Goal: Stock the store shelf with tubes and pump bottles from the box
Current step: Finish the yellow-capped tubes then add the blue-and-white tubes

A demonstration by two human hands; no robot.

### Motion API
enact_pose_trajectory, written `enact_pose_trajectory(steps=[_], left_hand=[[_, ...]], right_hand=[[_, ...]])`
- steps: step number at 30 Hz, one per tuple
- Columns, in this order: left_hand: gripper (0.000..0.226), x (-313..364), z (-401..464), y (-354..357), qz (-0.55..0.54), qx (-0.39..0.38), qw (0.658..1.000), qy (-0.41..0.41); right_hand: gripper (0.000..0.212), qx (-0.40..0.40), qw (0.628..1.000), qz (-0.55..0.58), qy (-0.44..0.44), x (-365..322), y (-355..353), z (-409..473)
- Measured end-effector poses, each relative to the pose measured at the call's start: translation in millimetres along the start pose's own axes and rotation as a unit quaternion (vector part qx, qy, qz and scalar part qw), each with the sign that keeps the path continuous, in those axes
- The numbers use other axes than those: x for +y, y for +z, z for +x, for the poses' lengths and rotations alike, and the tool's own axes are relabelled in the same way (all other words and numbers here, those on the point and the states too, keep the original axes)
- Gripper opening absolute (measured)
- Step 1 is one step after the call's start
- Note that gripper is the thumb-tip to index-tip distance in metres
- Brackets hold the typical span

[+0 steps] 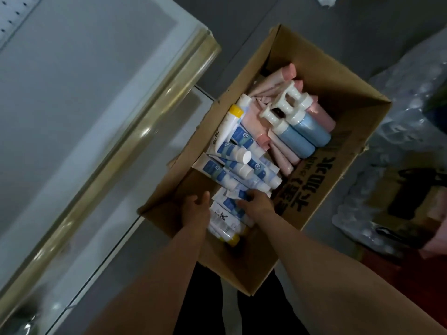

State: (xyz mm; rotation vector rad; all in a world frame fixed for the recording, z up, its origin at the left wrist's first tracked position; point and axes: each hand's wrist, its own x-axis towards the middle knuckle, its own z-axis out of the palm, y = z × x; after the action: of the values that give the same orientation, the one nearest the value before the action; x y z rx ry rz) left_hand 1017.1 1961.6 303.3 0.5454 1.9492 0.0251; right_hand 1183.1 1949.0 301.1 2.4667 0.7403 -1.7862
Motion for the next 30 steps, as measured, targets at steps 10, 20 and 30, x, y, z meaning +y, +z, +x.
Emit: enact_pose_trajectory(steps=[10,20,30], left_hand=[[0.064,-25,7,25,-0.081,0.047,0.995,-0.039],[0.049,-17,20,39,0.005,0.036,0.997,-0.065],[0.042,-33,11,34,-0.132,-0.004,0.99,-0.047]], right_hand=[[0.056,0.065,0.965,-0.236,-0.089,15,14,15],[0.026,0.111,0.965,-0.195,-0.133,19,12,22],[0.019,0.035,0.986,0.075,-0.146,12,8,4]])
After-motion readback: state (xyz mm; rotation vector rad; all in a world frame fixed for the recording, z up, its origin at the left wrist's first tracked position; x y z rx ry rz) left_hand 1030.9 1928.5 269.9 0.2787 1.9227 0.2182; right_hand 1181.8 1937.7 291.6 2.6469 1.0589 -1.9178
